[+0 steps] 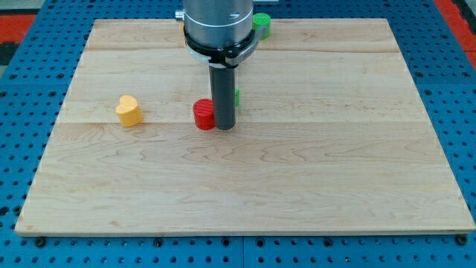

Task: Push the red circle towards the bottom of the green star

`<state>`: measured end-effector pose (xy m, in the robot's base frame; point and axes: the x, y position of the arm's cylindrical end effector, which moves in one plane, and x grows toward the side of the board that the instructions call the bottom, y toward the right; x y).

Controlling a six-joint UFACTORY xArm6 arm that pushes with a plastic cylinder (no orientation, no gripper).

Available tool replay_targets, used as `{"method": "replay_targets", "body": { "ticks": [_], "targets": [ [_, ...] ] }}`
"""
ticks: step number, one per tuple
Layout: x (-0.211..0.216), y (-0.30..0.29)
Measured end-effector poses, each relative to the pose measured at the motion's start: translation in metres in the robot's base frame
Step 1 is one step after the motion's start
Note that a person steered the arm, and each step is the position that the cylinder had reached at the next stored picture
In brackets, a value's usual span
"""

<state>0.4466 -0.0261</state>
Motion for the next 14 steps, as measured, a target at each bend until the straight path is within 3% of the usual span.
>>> {"method": "replay_targets", "body": {
  "ticks": [3, 4, 6, 7, 9, 12, 14],
  "targets": [
    [-0.051, 0.003],
    [-0.041, 0.003],
    [0.044, 0.004],
    [0.071, -0.034],
    [0.001, -0.039],
    [-0.024, -0.073],
    [-0.013, -0.029]
  ]
}}
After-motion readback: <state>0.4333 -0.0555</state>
